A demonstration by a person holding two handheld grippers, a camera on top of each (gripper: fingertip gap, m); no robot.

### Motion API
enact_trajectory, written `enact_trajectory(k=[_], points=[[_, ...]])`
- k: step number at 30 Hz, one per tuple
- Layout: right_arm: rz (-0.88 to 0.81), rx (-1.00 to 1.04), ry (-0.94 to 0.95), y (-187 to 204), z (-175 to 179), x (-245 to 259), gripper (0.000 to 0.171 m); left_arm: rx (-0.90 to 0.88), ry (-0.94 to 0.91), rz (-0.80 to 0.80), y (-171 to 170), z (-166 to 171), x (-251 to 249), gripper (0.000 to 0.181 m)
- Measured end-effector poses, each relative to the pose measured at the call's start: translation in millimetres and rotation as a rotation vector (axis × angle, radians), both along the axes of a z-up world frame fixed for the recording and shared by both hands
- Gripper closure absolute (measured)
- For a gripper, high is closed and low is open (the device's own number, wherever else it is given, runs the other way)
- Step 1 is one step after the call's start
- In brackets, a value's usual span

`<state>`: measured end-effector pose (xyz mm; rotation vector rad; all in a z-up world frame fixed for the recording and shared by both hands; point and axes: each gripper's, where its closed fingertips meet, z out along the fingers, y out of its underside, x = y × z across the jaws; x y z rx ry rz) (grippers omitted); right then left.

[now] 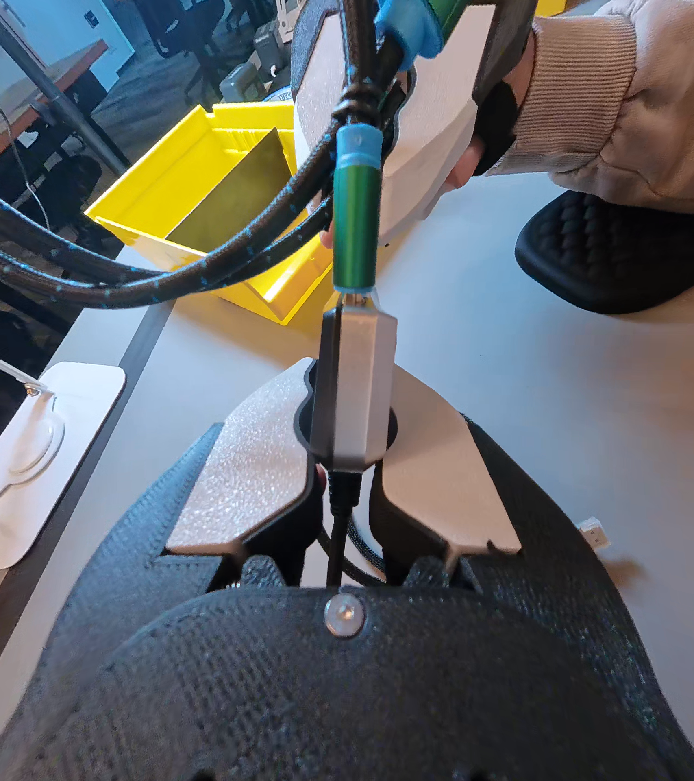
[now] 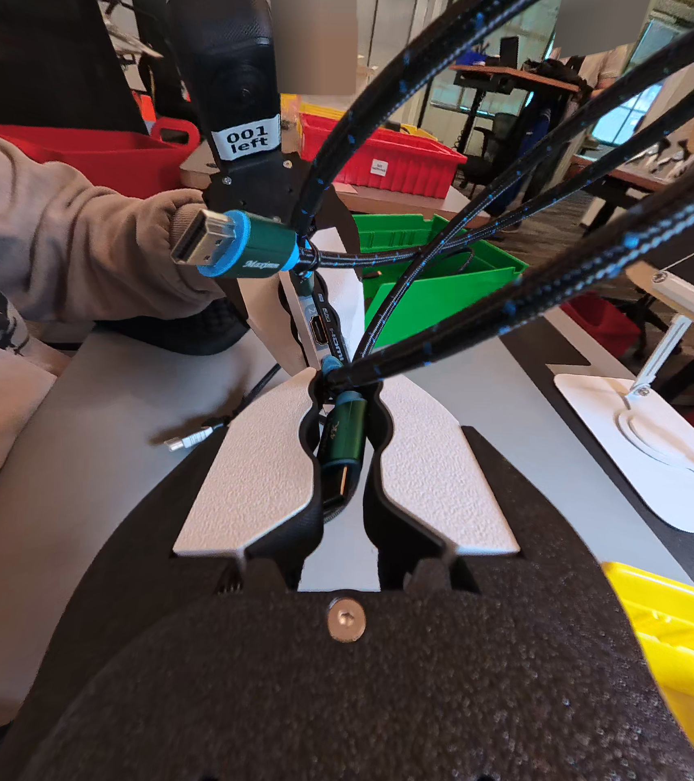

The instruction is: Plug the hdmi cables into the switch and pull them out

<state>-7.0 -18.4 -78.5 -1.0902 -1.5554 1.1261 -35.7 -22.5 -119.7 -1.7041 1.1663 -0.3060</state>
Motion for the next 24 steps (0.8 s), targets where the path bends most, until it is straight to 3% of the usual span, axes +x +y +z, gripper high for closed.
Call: enact_trajectory(k=[9,17,24], points=[[0.118,-0.109,0.109,-14,13,-2,0.155,-0.068,-0.110,-0.049,-14,6,3,0.156],[0.105,-0.125,0.076,-11,11,-4,0.156,-0.106,-0.140,-0.047,-15,1,2,0.156],[0.057,-0.083,0.030,-11,0,-12,0.153,-0.034,-0.181,-0.062,-16,-3,-1,0.158]])
